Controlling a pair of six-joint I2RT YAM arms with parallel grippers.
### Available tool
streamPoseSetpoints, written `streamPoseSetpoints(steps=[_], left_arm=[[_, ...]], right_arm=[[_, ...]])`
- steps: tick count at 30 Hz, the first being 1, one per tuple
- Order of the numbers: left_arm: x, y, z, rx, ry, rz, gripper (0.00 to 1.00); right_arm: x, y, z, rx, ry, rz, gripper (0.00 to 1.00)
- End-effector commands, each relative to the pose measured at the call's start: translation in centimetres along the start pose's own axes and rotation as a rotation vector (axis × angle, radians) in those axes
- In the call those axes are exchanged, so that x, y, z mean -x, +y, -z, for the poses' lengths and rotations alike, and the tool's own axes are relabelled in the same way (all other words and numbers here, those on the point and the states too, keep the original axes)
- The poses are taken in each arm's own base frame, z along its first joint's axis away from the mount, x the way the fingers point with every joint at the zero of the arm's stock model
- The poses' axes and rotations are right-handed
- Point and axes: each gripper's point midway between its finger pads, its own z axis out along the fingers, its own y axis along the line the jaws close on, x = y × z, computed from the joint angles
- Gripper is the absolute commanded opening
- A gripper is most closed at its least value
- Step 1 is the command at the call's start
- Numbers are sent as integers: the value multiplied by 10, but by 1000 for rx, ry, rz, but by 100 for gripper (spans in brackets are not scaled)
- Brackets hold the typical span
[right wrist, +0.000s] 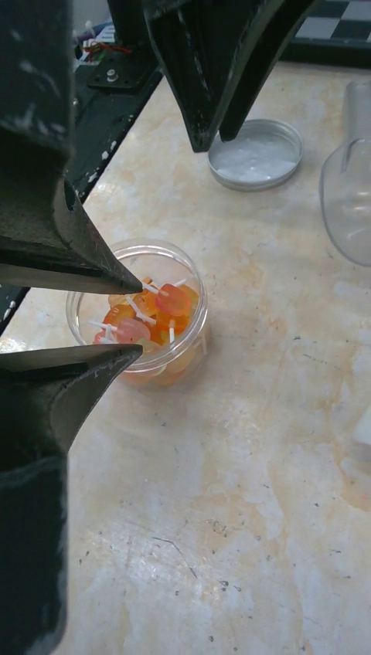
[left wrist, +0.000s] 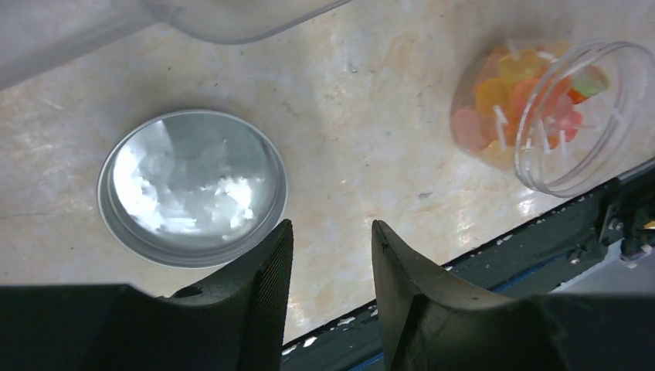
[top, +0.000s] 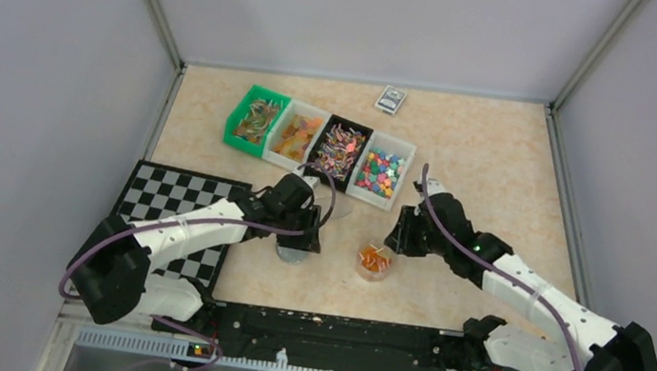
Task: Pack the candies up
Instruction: Pick up the bottle lid at the center of the board.
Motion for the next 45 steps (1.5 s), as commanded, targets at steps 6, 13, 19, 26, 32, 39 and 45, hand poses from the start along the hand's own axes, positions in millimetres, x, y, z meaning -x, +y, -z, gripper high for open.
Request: streamPoseSetpoints(steps=[6, 13, 19, 26, 32, 39, 45], left_arm=[[-21, 14, -17, 81, 68, -28, 46], [-36, 27, -35, 180, 139, -77, 42], [-26, 11, -29, 185, 103, -134, 44], [3, 20, -7, 281, -9, -195, 48], [1, 42, -14, 373, 41, -241, 51], [-5, 55, -32, 427, 101, -252, 52], [-5, 54, -38, 414, 109, -256, 49]], right_arm=[[38, 23, 35, 77, -172, -9, 43], [38, 22, 39, 88, -190, -1, 44], [38, 22, 44, 100, -212, 3, 45], [48, 21, 50, 92, -269, 7, 45], [48, 23, 52, 115, -283, 50, 43], [58, 26, 69, 150, -377, 78, 54], [58, 22, 71, 138, -391, 94, 55]])
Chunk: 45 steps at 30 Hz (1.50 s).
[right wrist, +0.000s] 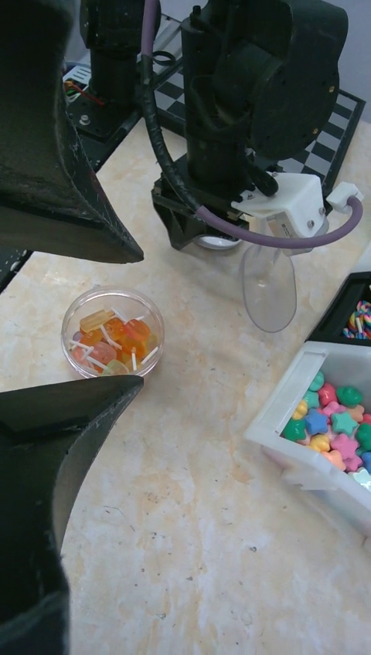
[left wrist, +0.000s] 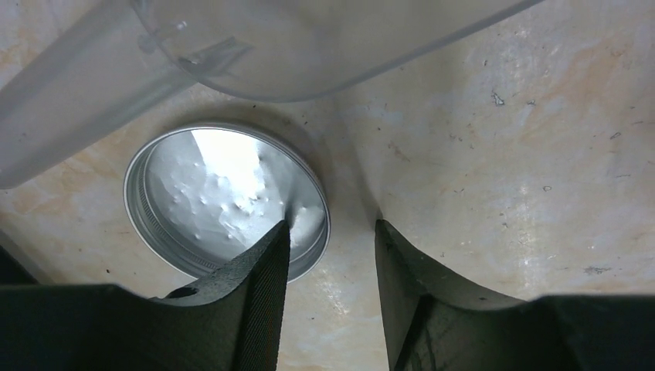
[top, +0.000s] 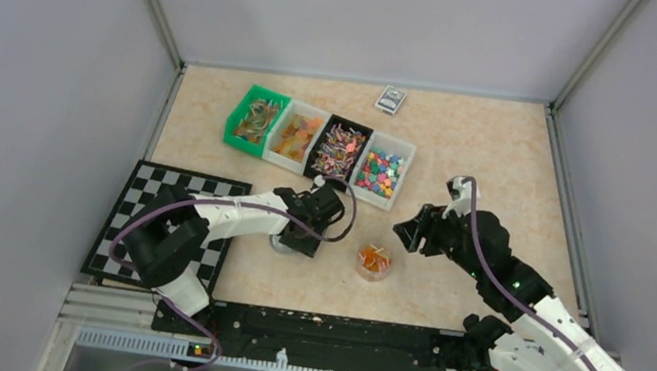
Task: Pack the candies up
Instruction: Pick up the bottle lid at the center of the board.
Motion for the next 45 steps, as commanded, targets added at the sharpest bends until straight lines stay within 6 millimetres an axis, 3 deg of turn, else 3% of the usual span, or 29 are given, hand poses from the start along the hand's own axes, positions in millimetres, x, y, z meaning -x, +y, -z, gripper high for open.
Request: streamPoseSetpoints(steps=[1, 9, 12, 16, 20, 25, 31, 38, 45], left_arm=[[5, 0, -4, 0, -5, -14, 47], [5, -11, 10, -76, -10, 5, 9], [14, -20, 28, -135, -38, 12, 0], [36, -36, 62, -246, -122, 23, 0], [62, -53, 106, -377, -227, 49, 0], [90, -94, 182, -701, -369, 63, 0], [107, -115, 258, -992, -543, 95, 0], [99, -138, 309, -1280, -605, -24, 0], [76, -153, 322, -1470, -525, -135, 0]], right_arm=[[8, 3, 0, 12, -45, 30, 55], [5, 5, -4, 34, -48, 18, 55], [3, 10, -8, 84, -66, 39, 63], [4, 23, -12, 175, -106, 39, 73], [17, 46, -6, 311, -200, 34, 77], [35, 72, 20, 518, -401, 61, 79], [43, 93, 51, 684, -554, 179, 80], [35, 101, 67, 783, -690, 374, 82], [46, 101, 72, 757, -792, 471, 83]])
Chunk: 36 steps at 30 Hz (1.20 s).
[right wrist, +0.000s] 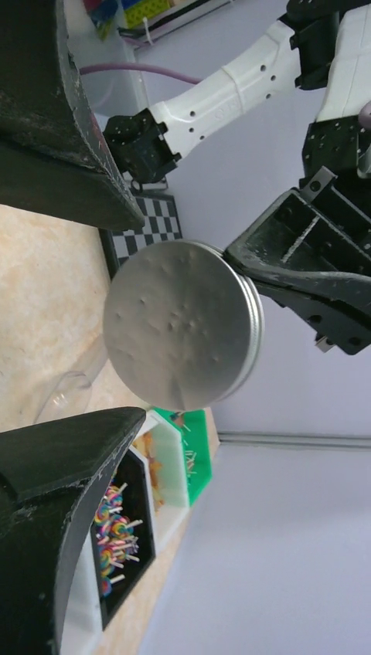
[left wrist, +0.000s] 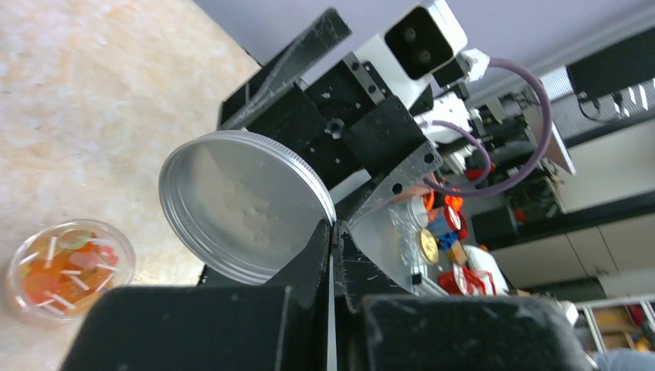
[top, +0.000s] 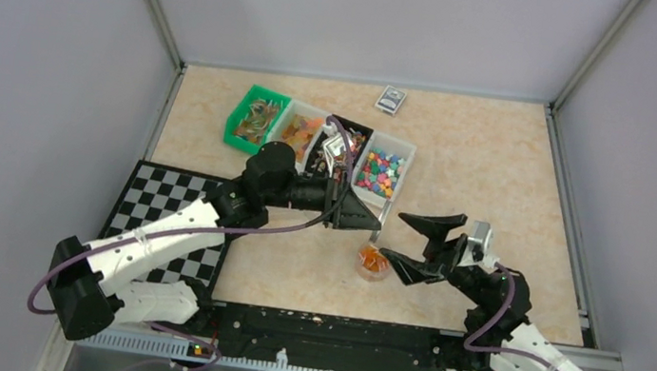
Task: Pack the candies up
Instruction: Pick up the bottle lid at the center of the board.
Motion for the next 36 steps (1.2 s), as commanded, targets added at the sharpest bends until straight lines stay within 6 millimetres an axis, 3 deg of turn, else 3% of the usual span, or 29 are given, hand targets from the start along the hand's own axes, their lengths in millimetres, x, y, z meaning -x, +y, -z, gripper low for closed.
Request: streamPoseSetpoints(steps=[1, 16, 25, 36], left_arm=[[-4, -30, 0, -197, 43, -39, 0], [-12, -28, -2, -221, 87, -53, 0], [-14, -24, -1, -198, 100, -90, 0], [-17, -19, -3, -197, 108, -99, 0]], right_arm=[[32, 13, -6, 79, -112, 156, 83], [21, 11, -19, 108, -37, 170, 85], [17, 18, -16, 156, -31, 201, 86], [25, 15, -23, 132, -58, 144, 87]])
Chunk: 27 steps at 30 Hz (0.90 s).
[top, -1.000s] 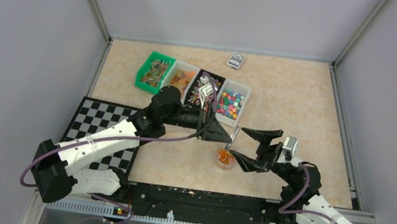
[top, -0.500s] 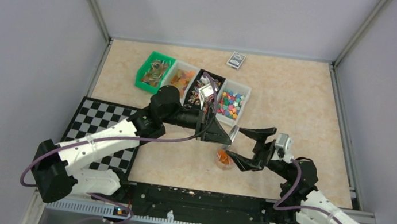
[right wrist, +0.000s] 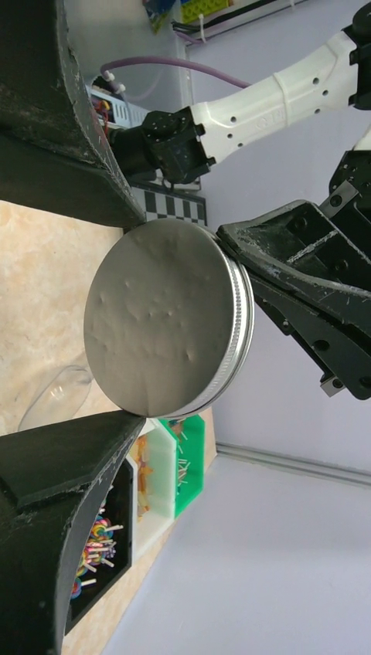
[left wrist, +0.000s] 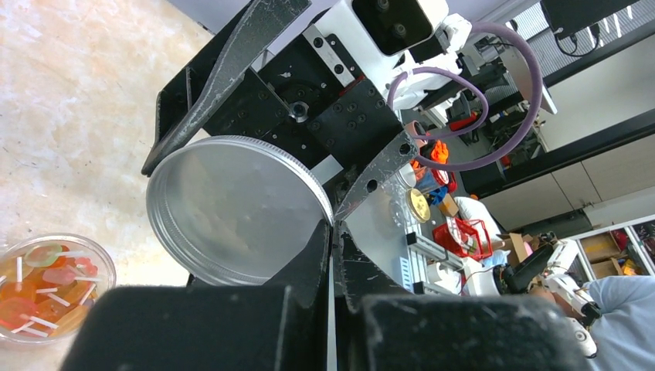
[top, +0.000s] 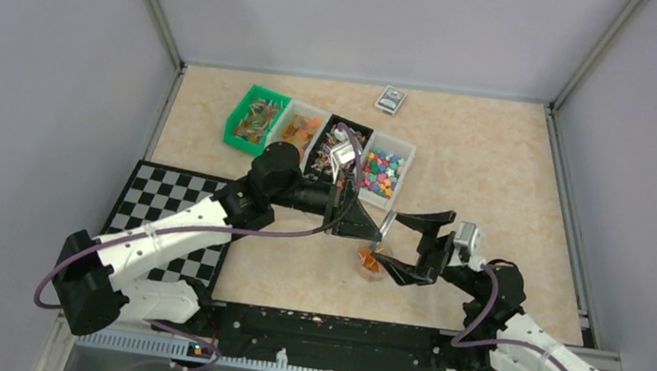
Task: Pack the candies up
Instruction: Pick up the bottle lid at the center of the board.
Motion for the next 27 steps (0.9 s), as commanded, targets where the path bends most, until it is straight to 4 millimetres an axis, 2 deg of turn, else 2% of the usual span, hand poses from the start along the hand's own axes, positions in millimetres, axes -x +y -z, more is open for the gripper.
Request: streamPoseSetpoints(steps=[1, 7, 12, 19, 27], left_arm=[[4, -6, -1, -33, -5, -42, 0], [5, -4, 2, -16, -34, -47, 0], [8, -4, 3, -14, -68, -57, 0], [9, -7, 2, -27, -72, -54, 0], [9, -3, 3, -18, -93, -47, 0]], right_arm=[[32, -3, -12, -8, -91, 9, 86], [33, -7, -9, -43, -117, -16, 84], [29, -3, -7, -24, -113, -28, 89], [30, -5, -8, -34, -111, -22, 89], [22, -9, -12, -46, -73, -52, 90]])
